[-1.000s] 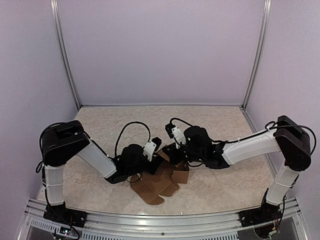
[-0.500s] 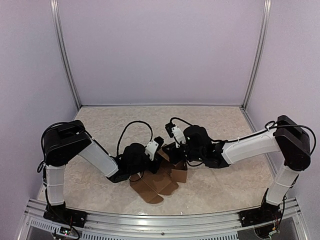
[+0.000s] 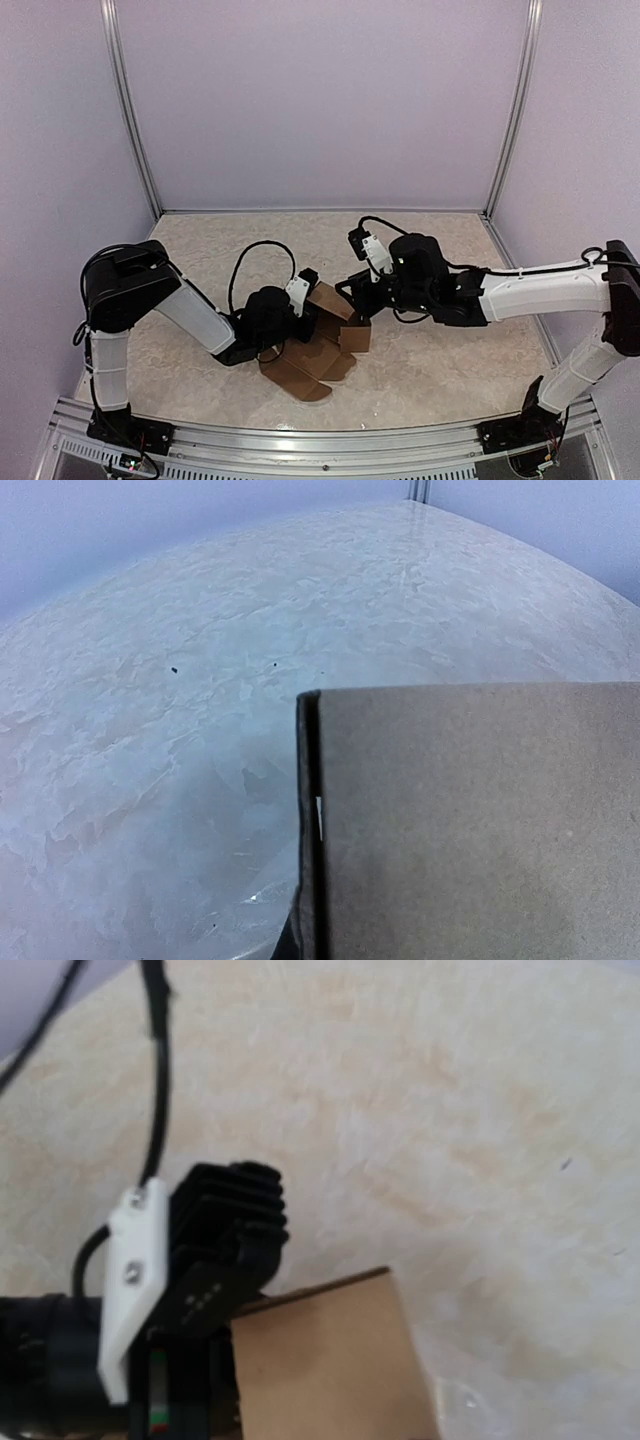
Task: Fold the paper box
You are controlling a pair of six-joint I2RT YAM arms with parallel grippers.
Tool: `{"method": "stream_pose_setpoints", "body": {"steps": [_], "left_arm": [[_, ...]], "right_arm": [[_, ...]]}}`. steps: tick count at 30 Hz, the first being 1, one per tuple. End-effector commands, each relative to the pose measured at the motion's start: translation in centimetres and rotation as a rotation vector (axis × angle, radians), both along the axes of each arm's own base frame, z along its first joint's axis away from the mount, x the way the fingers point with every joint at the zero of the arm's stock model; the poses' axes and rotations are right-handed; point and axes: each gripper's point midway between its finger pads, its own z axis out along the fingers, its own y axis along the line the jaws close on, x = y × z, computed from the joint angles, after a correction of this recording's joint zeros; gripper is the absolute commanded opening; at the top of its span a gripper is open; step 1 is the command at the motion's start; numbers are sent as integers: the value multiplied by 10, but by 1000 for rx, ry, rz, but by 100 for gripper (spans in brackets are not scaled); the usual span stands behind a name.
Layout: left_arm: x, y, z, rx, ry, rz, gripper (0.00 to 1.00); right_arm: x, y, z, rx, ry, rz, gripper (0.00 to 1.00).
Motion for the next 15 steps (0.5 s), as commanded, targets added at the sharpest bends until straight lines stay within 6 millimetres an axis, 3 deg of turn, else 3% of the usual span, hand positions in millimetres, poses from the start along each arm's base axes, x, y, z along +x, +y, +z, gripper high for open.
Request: {"method": "stream_pose_setpoints", "body": {"steps": [1, 4, 9, 15], "left_arm": [[3, 18, -5, 29, 31, 72, 0], [4, 19, -7, 30, 42, 89, 0], [5, 21, -9, 31, 59, 101, 0], [4, 20, -8, 20, 68, 109, 0]], "right_arm": [[-14, -32, 2, -58, -14, -30, 40], [-26, -51, 7, -55, -30, -34, 44], [-43, -77, -7, -57, -24, -39, 50], [-54, -85, -34, -39, 14, -28, 52]]}}
